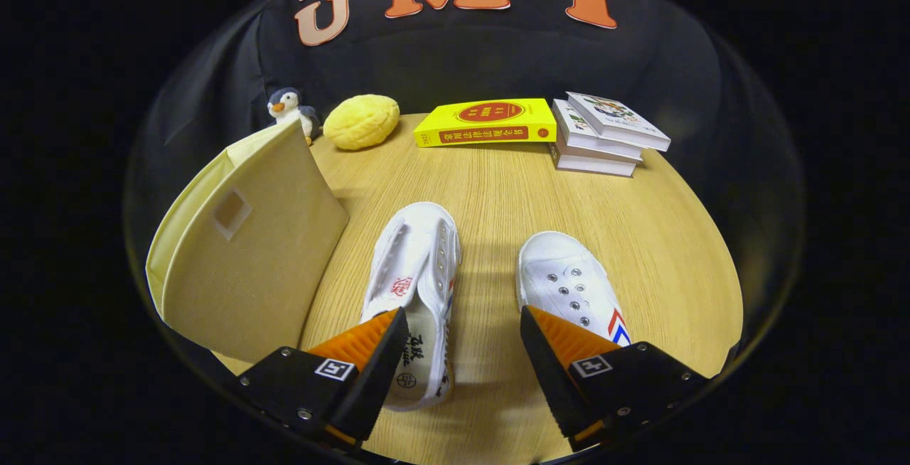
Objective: Open the storage box then place both shoes into the box .Put the left shoe in first, then the right shoe, with the right side of both shoes facing outward in a uniform manner.
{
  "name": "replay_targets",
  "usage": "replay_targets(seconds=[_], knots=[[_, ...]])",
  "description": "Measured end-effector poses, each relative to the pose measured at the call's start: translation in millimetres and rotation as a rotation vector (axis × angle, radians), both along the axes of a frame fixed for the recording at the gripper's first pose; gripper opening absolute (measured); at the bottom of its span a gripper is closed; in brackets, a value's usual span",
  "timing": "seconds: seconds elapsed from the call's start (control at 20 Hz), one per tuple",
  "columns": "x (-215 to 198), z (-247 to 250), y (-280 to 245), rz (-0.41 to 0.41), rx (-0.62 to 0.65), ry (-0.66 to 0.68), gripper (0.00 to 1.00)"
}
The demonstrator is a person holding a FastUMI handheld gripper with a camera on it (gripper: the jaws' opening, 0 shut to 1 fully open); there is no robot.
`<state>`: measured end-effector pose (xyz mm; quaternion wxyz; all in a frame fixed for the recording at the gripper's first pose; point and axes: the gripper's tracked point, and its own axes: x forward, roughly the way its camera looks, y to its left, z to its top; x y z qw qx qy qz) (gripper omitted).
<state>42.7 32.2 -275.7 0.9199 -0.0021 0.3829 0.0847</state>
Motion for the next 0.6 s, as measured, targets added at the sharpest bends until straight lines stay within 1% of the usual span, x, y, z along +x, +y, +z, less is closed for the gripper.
replay_targets(seconds=[0.1, 0.15, 0.25, 0.45, 0.6], knots=[[-1.9, -9.8, 5.3, 0.037, -0.007, 0.028, 0.88], [-3.5, -11.1, 6.3, 0.058, -0.012, 0.029, 0.83], [-2.9, -7.2, 3.8, 0.085, -0.014, 0.009, 0.79], [-4.5, -15.7, -7.8, 0.082, -0.002, 0.026, 0.78], [2.6, -21.2, -5.6, 0.081, 0.038, 0.034, 0.76]])
